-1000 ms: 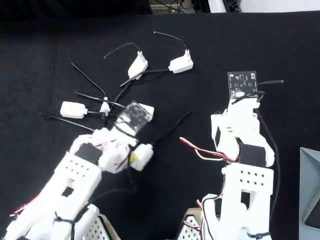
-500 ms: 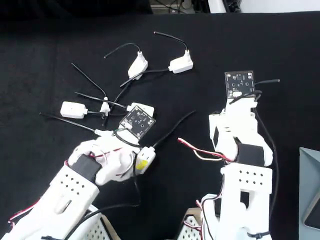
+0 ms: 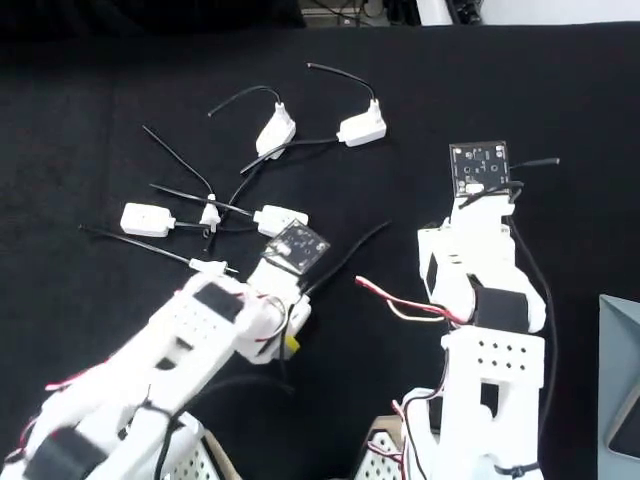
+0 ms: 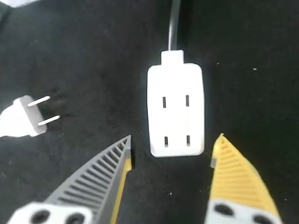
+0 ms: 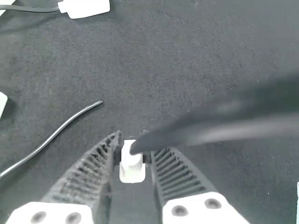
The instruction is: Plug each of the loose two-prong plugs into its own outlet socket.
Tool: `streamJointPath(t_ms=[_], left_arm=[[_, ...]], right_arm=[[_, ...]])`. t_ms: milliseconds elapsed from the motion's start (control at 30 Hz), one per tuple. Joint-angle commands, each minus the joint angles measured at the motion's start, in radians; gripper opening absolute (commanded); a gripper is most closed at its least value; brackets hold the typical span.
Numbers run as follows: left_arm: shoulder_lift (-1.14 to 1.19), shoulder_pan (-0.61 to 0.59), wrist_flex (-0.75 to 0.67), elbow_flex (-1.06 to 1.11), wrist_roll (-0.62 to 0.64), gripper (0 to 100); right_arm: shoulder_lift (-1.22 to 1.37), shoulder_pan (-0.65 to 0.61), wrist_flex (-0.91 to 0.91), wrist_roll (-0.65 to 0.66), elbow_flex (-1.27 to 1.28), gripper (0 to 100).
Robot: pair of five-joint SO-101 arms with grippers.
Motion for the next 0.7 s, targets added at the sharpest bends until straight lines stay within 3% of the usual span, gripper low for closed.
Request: streamJointPath(t_ms=[0, 200, 300, 500, 667], left_arm=[[0.095, 0.041, -0.015, -0.097, 0.002, 24], [0.258, 0.073, -0.032, -0.222, -0.002, 15], [0.333, 0.038, -0.081, -0.263, -0.075, 15], [0.396, -0.062, -0.091, -0.331, -0.183, 20], [0.387, -0.077, -0.046, -0.349, -0.175, 26]], right_arm=[[-0.016, -0.011, -0.014, 0.006, -0.033, 1.2], [-0.016, -0.012, -0.018, 0.006, -0.024, 1.2], [-0.016, -0.012, -0.015, 0.006, -0.024, 1.2], [-0.016, -0.012, -0.017, 0.006, -0.024, 1.2], [-0.016, -0.012, -0.017, 0.006, -0.024, 1.2]])
